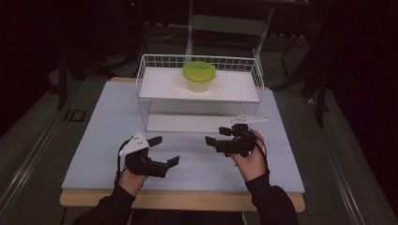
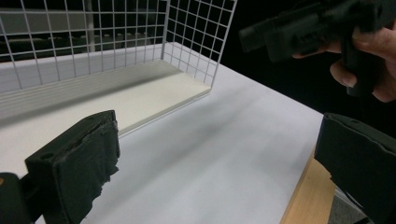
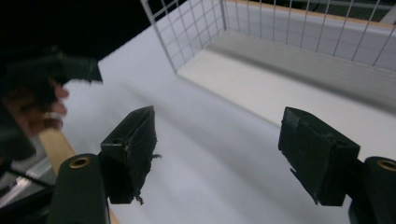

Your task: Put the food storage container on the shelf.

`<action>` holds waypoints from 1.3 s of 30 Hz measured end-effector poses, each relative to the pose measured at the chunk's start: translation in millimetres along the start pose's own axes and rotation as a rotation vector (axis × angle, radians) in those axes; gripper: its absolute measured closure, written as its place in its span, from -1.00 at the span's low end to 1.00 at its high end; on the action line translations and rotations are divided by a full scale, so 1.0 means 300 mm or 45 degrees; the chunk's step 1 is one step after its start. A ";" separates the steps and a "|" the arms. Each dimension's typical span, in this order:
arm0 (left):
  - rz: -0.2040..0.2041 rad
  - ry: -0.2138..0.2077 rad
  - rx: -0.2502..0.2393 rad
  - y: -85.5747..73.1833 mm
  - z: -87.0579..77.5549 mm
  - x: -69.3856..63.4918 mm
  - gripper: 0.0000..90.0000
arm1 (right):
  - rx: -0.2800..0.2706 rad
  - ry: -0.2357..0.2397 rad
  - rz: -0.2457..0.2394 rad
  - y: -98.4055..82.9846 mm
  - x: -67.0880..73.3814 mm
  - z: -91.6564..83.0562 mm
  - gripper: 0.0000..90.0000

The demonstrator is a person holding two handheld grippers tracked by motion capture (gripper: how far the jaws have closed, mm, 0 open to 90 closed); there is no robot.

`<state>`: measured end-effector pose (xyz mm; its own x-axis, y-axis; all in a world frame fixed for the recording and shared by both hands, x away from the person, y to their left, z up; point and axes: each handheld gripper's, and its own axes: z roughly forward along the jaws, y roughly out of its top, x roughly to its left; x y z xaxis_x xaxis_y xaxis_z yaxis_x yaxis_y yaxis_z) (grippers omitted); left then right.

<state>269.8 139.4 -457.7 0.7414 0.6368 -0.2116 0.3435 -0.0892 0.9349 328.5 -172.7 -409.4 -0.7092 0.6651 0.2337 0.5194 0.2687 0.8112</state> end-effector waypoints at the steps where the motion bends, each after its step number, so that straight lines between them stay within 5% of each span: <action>1: 0.012 -0.007 0.005 0.000 0.001 -0.002 -0.98 | 0.000 0.000 0.000 0.000 0.000 0.000 -0.46; 13: 0.038 -0.038 0.060 -0.018 0.008 -0.006 -0.98 | 0.056 -0.019 0.001 -0.154 -0.050 0.010 -0.62; 24: 0.061 -0.043 0.126 -0.051 0.010 0.003 -0.98 | 0.047 -0.029 -0.066 -0.219 -0.080 -0.027 -0.62; 39: 0.095 -0.052 0.227 -0.101 0.035 0.004 -0.98 | 0.104 -0.023 -0.053 -0.304 -0.108 -0.036 -0.63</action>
<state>266.3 135.0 -489.2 0.7901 0.5922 -0.1585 0.3809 -0.2715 0.8839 299.0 -226.4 -485.3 -0.7227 0.6644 0.1904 0.5271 0.3517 0.7736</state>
